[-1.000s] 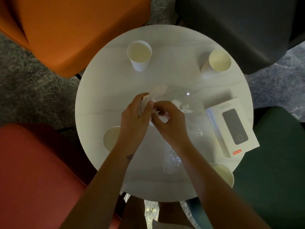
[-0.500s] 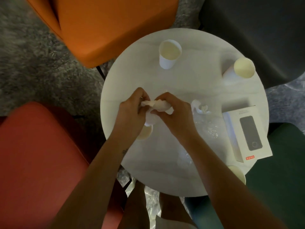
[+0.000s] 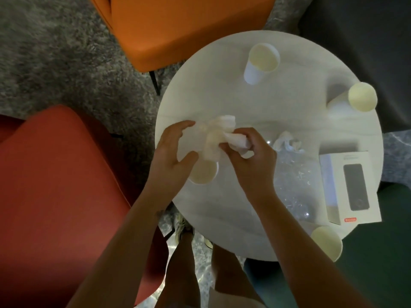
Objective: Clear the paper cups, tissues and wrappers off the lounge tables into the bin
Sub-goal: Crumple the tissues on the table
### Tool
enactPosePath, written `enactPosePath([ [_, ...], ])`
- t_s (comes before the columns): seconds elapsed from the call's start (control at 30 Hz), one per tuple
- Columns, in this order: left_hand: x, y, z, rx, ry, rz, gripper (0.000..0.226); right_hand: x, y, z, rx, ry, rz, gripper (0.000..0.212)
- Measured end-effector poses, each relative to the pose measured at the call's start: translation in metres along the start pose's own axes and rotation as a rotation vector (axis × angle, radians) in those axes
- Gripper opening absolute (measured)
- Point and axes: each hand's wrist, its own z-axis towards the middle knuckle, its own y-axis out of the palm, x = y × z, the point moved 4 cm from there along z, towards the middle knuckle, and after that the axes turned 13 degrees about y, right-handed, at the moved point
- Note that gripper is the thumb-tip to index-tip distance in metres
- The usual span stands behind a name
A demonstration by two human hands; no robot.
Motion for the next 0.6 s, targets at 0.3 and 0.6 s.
enactPosePath([
  [0.3,-0.042,0.034,-0.020,-0.354,-0.027,0.292,0.102,0.004,-0.005,0.011,-0.014,0.011,0.013,0.025],
  [0.6,-0.042,0.052,0.010,-0.115,-0.015,0.182,0.088,0.001,-0.025,0.012,-0.015,-0.016,0.053,0.025],
])
